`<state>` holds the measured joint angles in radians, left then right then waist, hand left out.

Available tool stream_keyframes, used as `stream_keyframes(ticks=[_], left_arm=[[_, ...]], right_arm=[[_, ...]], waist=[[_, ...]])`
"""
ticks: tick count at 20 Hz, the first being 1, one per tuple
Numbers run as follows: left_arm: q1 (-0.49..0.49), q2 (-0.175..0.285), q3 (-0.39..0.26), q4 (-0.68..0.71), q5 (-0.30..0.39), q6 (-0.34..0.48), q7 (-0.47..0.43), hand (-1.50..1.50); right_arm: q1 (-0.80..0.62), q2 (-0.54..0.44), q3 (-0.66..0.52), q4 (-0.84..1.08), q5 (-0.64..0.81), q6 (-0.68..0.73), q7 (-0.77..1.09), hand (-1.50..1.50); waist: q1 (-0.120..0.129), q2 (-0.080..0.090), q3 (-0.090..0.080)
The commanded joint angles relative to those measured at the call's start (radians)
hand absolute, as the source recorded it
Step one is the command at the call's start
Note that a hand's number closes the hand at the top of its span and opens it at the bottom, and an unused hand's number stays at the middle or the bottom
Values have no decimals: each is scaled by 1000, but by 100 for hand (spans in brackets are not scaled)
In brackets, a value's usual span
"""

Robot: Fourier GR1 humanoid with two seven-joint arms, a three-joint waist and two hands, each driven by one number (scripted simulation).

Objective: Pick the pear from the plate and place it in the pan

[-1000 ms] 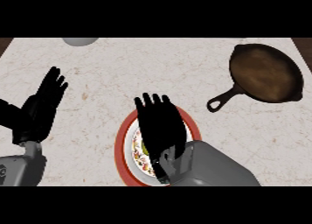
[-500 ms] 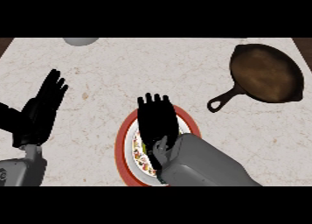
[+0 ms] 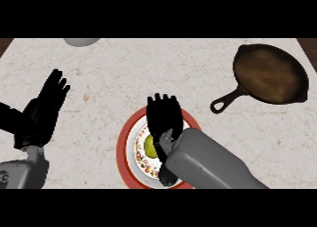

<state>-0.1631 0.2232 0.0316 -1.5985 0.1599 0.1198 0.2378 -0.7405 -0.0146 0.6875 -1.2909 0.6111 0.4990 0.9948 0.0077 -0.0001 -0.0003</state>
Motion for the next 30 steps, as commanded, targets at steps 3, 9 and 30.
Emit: stream_keyframes(ticks=[3,9,30], left_arm=[[37,-19,-14,-72,-23,14,34,0],[14,-16,21,27,-22,-35,-22,0],[9,-40,31,-81,-27,-40,65,0]], right_arm=[[50,14,80,73,37,-101,44,-150],[37,14,32,60,45,-110,12,-150],[-33,14,165,285,-44,-393,-208,150]], waist=[[5,0,0],[-1,0,0],[7,0,0]])
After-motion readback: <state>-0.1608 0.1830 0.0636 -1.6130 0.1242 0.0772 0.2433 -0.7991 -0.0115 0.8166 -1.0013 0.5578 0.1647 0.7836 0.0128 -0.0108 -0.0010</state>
